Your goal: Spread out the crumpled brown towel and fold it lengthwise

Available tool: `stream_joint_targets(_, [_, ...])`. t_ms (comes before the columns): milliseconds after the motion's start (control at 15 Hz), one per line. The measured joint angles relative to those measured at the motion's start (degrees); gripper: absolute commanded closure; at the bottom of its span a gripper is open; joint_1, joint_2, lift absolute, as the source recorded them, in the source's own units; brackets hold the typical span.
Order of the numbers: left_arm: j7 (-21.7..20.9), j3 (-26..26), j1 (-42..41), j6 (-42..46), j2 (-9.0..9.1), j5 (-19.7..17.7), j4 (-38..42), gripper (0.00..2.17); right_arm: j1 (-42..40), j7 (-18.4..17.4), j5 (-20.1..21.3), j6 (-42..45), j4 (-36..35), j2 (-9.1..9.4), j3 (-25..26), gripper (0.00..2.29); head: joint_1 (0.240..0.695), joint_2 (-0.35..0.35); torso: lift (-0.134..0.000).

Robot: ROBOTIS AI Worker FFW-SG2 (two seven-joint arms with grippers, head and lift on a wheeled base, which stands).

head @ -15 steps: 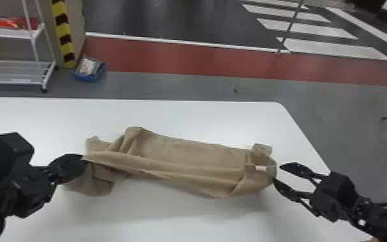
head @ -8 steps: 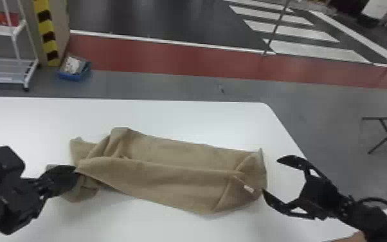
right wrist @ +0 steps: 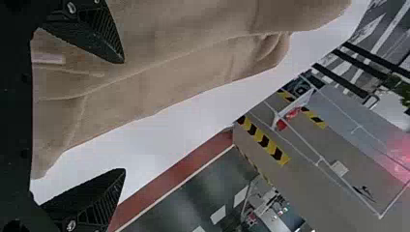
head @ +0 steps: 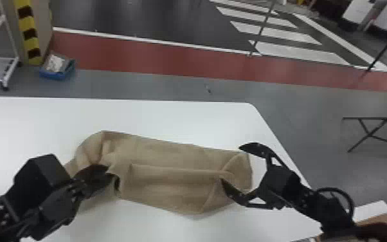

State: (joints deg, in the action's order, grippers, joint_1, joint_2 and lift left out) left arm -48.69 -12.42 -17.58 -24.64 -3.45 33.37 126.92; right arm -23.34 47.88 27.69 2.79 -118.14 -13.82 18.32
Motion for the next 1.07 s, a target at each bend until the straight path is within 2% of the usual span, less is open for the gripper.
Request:
stream_joint_targets(267, [0.31, -1.41, -0.45, -0.61, 0.84, 2.03, 0.37, 2.15, 2.66, 0.83, 3.42, -1.71, -1.74, 5.33, -10.47, 0.11, 0.695, -0.216, -0.124])
stream_joint_targets(400, [0.62, -1.34, -1.01, -0.95, 0.90, 2.47, 1.05, 2.15, 3.72, 1.11, 6.29, -2.21, -0.06, 6.89, -14.48, 0.13, 0.695, -0.152, -0.124])
stream_joint_targets(667, [0.53, -1.09, -1.33, -2.05, 0.90, 2.89, 2.23, 2.15, 3.96, 4.40, 9.11, -4.94, 2.36, 7.24, -18.20, 0.21, 0.695, -0.111, -0.124])
stream_joint_targets(933, [0.46, -1.36, -1.58, -2.73, 0.87, 3.01, 2.88, 2.15, 4.44, 5.34, 13.73, -7.42, 4.76, 7.21, -20.49, 0.47, 0.695, -0.105, -0.124])
stream_joint_targets(1000, [0.50, -1.36, -1.59, -2.74, 0.78, 3.01, 2.95, 2.15, 4.80, 5.52, 14.66, -7.96, 5.58, 7.21, -20.98, 0.65, 0.695, -0.105, -0.124])
stream_joint_targets(1067, [0.53, -1.32, -1.59, -2.74, 0.69, 3.01, 2.97, 2.15, 5.13, 5.93, 15.29, -8.28, 6.29, 7.22, -21.30, 0.66, 0.695, -0.104, -0.124])
